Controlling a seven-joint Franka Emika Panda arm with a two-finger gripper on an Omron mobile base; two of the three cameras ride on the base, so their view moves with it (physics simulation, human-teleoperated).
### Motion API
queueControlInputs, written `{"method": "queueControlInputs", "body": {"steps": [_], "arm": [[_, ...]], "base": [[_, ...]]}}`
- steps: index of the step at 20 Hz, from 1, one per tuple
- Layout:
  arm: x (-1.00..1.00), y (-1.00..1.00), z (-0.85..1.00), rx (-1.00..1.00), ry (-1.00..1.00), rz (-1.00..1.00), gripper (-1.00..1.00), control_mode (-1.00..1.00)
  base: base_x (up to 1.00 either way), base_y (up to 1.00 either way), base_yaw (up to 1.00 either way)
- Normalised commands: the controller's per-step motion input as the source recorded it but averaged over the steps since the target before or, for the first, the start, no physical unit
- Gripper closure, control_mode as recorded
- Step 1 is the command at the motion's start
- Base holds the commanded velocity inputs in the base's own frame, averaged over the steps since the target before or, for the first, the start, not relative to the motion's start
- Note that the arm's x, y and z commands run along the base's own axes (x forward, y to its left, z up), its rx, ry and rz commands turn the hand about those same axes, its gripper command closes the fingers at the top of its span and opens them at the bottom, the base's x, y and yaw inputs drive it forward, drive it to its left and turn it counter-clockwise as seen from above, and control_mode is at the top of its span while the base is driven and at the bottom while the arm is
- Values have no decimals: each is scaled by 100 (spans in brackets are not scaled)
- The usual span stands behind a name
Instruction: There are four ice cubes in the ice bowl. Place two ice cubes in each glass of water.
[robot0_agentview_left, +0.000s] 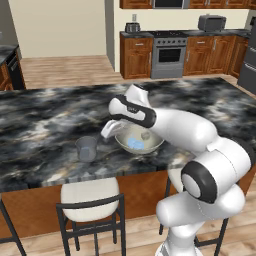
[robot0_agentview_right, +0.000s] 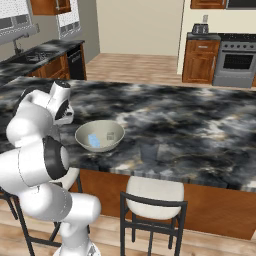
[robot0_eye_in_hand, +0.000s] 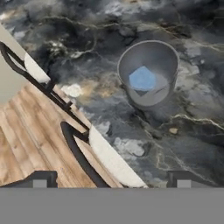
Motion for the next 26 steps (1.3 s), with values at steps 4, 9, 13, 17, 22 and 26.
{"method": "queueControlInputs", "body": {"steps": [4, 9, 13, 17, 22, 26], "arm": [[-6, -42, 8, 2, 30, -27, -100, -100], [-1, -47, 0, 0, 4, -16, -100, -100], [0, -43, 0, 0, 0, -9, -100, -100], [-4, -39, 0, -1, 0, -1, -100, -100], [0, -30, 0, 0, 3, -4, -100, -100], [0, -14, 1, 0, 21, -30, -100, -100]], "base": [[0, 0, 0], [0, 0, 0], [0, 0, 0], [0, 0, 0], [0, 0, 0], [0, 0, 0]]}}
